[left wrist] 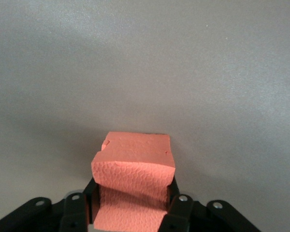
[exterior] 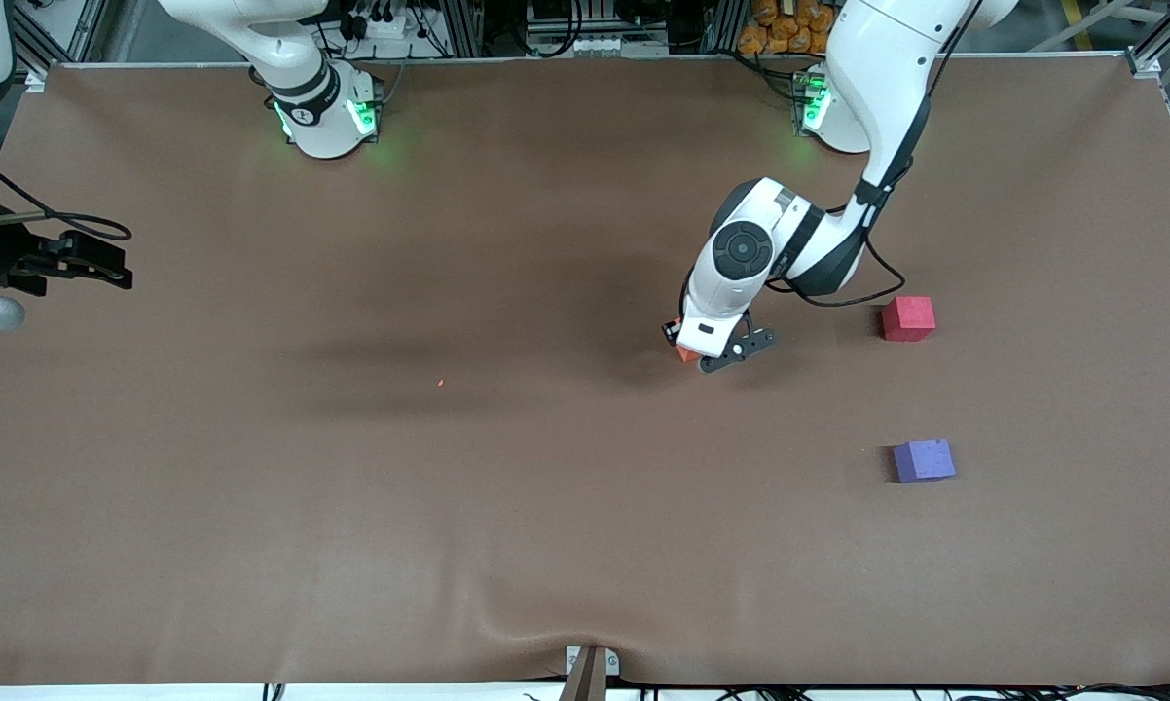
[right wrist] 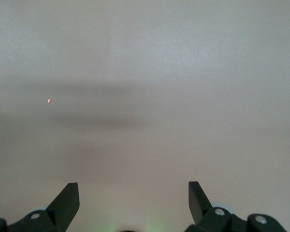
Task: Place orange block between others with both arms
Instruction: 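Carry the orange cube with the left gripper between the pink and blue cubes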
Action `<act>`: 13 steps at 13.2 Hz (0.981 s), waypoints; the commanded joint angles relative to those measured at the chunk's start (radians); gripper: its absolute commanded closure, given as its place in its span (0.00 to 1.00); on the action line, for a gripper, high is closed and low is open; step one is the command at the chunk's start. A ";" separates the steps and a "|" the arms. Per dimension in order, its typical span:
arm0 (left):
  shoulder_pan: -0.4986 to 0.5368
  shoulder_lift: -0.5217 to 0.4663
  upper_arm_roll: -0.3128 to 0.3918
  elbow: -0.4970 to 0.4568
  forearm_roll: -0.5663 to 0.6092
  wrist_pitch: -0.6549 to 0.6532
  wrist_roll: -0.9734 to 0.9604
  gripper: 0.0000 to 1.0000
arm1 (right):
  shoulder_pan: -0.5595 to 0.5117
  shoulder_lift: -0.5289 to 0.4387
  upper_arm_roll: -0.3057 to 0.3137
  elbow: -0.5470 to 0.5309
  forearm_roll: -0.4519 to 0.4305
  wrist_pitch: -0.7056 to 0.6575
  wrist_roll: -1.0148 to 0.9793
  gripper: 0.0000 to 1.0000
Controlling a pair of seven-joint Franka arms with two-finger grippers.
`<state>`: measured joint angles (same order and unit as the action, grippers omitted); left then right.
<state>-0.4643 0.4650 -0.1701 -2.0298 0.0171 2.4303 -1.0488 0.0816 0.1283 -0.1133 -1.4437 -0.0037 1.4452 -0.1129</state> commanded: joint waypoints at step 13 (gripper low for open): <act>0.315 -0.195 0.000 0.053 0.003 -0.158 0.446 1.00 | 0.004 -0.001 0.001 0.003 -0.013 0.003 -0.008 0.00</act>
<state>-0.1748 0.3123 -0.1591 -1.9596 0.0176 2.3085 -0.6367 0.0825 0.1295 -0.1118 -1.4438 -0.0038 1.4460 -0.1129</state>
